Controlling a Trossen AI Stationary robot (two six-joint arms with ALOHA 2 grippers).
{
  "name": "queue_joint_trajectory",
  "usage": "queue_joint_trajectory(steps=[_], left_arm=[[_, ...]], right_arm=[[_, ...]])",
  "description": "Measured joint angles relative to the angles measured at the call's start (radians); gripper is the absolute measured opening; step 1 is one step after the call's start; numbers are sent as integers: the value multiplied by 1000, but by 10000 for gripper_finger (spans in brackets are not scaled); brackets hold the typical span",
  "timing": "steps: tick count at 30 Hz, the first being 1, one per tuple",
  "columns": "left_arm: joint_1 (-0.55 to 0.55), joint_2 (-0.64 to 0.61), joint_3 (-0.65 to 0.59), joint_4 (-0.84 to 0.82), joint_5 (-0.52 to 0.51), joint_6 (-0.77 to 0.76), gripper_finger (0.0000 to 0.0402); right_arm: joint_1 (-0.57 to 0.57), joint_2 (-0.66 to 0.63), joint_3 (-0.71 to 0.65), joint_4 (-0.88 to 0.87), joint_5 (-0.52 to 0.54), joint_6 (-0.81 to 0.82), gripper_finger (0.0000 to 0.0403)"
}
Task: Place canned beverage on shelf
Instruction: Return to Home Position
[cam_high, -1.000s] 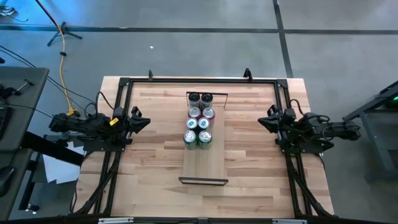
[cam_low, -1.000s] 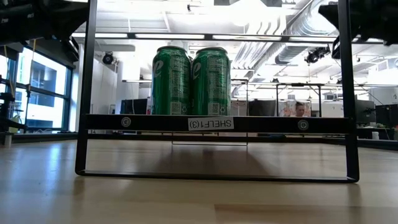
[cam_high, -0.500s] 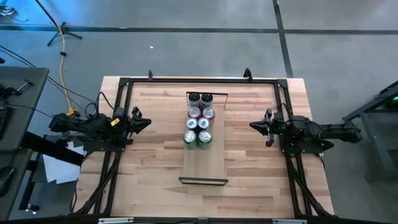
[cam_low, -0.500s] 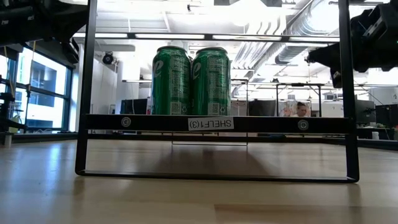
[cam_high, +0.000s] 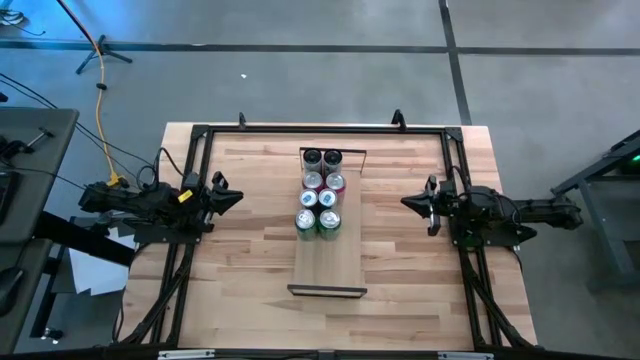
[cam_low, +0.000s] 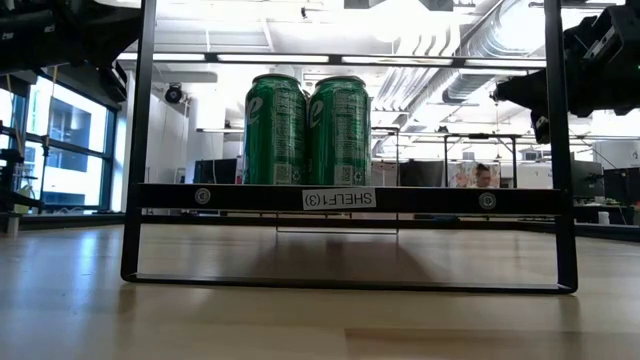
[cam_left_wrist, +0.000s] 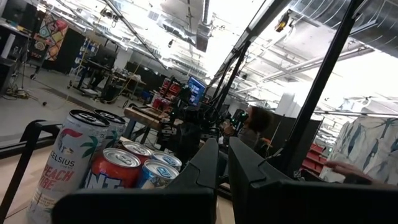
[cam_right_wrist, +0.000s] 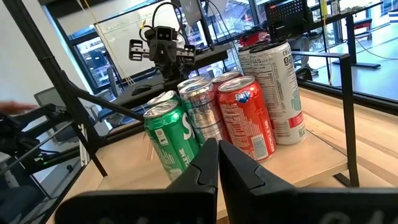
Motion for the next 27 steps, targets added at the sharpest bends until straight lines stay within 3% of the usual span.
queue_joint_trajectory(steps=[19,27], left_arm=[[-57,-5,0,-27,1,0,1],[-57,-5,0,-114,1,0,1]], right_arm=[[49,-25,-2,10,1,-15,0],[48,-25,-2,11,1,-12,0]])
